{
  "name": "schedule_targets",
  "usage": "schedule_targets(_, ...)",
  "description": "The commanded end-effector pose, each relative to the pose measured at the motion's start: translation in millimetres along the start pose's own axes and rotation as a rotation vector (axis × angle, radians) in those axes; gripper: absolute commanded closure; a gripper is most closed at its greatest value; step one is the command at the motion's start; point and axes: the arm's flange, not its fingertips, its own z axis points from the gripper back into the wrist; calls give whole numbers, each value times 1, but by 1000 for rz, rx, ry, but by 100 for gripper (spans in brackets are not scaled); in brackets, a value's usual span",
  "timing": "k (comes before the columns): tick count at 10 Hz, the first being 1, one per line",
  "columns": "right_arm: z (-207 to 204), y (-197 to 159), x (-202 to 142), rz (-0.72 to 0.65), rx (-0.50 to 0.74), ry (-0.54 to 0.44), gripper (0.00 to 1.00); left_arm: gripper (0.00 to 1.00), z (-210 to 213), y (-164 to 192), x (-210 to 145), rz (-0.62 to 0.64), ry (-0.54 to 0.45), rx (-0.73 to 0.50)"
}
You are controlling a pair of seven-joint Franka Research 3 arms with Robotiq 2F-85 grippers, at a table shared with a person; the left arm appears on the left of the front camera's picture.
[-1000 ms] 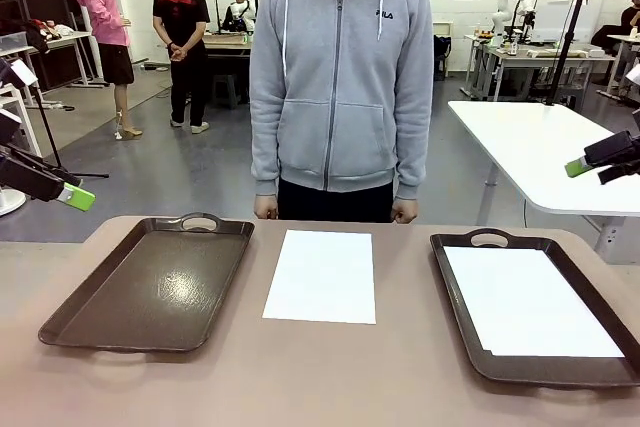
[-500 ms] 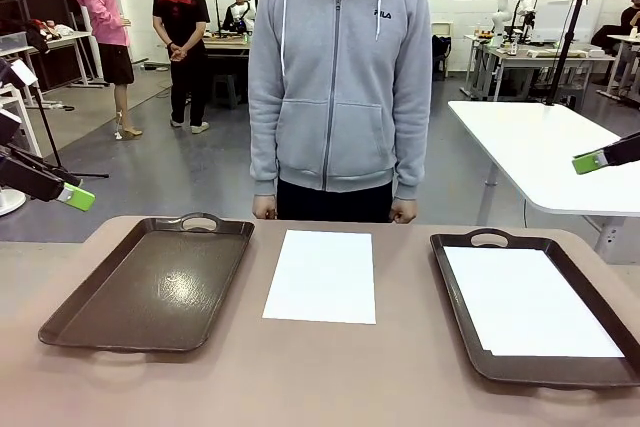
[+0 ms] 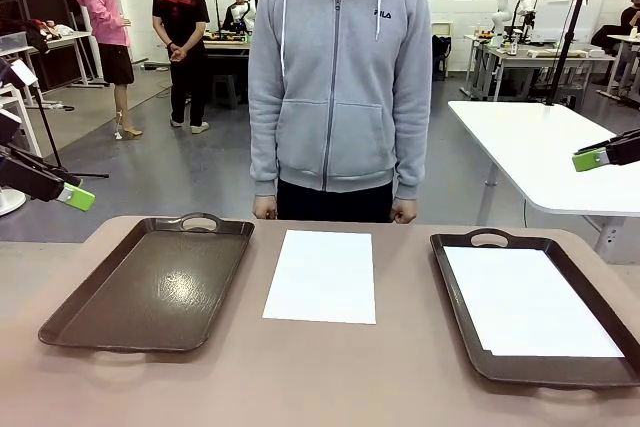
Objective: Sort the A4 documents.
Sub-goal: Receive the A4 Paper.
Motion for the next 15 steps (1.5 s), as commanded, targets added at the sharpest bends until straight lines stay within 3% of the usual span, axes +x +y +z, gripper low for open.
schedule_targets(1,-5,-4,-6,8,25,-4,0,0,-1,2,-1,-19,-15,-17)
schedule_targets(15,0,0,0,0,0,0,0,0,-1,2,-1,-19,-15,-17)
